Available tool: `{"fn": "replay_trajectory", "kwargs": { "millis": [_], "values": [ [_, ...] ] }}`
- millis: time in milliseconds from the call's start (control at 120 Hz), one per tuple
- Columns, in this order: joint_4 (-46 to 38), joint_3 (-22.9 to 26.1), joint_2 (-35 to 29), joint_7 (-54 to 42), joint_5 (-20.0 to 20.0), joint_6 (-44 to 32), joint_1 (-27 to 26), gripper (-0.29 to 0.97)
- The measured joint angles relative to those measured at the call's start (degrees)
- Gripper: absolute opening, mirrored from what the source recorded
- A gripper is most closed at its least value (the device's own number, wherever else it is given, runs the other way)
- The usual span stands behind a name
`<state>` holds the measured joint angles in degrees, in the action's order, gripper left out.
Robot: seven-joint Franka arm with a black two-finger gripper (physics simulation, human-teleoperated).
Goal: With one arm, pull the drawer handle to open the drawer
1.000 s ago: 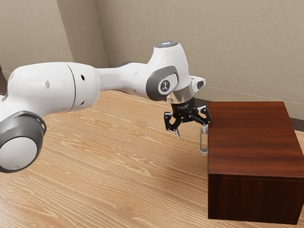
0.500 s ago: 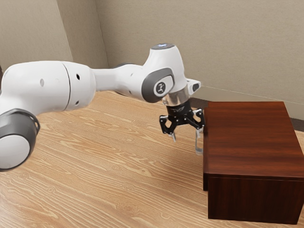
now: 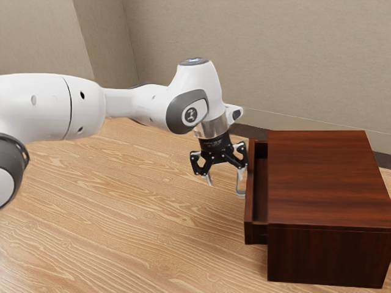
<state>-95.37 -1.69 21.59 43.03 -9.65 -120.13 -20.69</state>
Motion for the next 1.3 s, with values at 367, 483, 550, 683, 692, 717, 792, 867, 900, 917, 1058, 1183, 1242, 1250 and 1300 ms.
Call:
{"fn": "replay_trajectory", "kwargs": {
  "millis": [367,483,550,683,692,717,792,867,900,917,1058,1183,1242,1250,1300],
  "values": [
    [-8.14,-0.34,-6.11,-1.22,0.95,-2.39,2.01,0.56],
    [-10.04,-0.64,-7.50,-1.72,0.95,-2.80,2.28,0.56],
    [-11.35,-0.70,-8.53,-2.02,0.95,-3.01,2.67,0.56],
    [-14.05,-1.67,-10.42,-3.02,0.69,-3.69,3.05,0.56],
    [-14.19,-1.74,-10.49,-3.09,0.67,-3.72,3.07,0.56],
    [-14.58,-1.91,-10.77,-3.32,0.61,-3.81,3.12,0.56],
    [-15.93,-2.57,-11.92,-4.07,0.42,-4.02,3.12,0.56],
    [-17.06,-2.85,-12.93,-4.85,0.30,-4.19,3.21,0.56],
    [-17.57,-2.99,-13.35,-5.23,0.27,-4.26,3.18,0.56],
    [-17.84,-3.08,-13.57,-5.42,0.24,-4.31,3.16,0.56],
    [-20.92,-4.08,-15.84,-7.01,0.01,-4.74,3.11,0.56],
    [-23.85,-5.86,-17.74,-8.59,-0.51,-5.32,3.30,0.56],
    [-24.61,-6.68,-18.45,-9.36,-0.71,-5.59,3.07,0.56],
    [-24.59,-6.73,-18.52,-9.46,-0.72,-5.63,3.03,0.56],
    [-23.94,-7.03,-20.00,-10.08,-0.90,-5.76,2.80,0.56]
  ]
}}
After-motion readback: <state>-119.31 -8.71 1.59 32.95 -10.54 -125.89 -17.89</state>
